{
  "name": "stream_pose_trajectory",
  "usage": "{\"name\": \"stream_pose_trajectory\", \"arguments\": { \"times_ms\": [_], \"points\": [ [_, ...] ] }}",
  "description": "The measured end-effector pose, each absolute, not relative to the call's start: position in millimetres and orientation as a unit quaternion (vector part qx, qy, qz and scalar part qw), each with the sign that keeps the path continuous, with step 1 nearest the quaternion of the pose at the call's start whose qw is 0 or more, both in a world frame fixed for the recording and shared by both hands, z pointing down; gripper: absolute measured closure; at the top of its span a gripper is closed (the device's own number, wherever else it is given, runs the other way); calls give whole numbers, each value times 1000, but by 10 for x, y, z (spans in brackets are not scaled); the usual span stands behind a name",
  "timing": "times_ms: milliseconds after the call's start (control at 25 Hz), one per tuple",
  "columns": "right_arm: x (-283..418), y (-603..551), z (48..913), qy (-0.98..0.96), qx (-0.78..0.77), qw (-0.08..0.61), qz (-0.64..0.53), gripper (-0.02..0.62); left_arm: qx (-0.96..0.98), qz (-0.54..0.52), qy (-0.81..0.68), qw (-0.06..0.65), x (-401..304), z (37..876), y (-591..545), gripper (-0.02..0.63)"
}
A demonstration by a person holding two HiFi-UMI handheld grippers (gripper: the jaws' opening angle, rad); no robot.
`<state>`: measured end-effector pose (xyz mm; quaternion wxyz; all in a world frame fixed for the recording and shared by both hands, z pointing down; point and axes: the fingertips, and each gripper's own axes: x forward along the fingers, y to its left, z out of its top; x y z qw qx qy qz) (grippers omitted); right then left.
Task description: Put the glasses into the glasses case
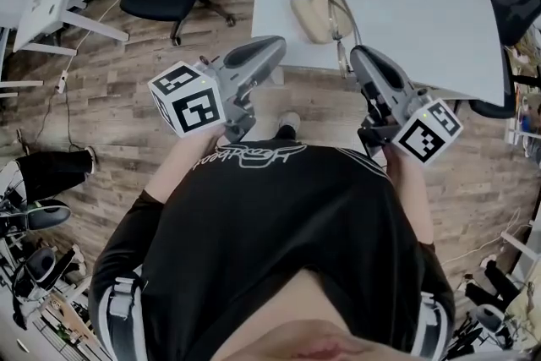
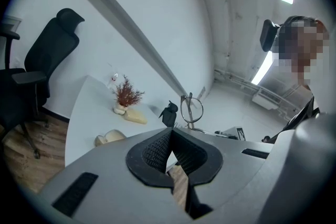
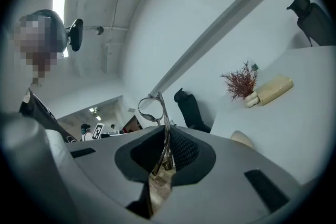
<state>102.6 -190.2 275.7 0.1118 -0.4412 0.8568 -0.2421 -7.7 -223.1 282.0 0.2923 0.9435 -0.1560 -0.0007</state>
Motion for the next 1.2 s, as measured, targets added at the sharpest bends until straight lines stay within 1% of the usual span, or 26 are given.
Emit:
{"name": "stream_pose_trajectory", "arguments": {
  "times_ms": [280, 760, 1200],
  "points": [
    [1067, -2425, 2848, 845, -454, 123, -256, 566, 944, 8, -134, 301, 0, 2915, -2760, 600],
    [1219, -3056, 3187, 825, -480, 112, -276, 566, 938, 30, -118, 324, 128, 3245, -3367, 600],
    [1295, -3426, 3704, 808, -496, 77, -310, 566, 928, 54, -120, 350, 176, 3585, -3623, 600]
  ]
}}
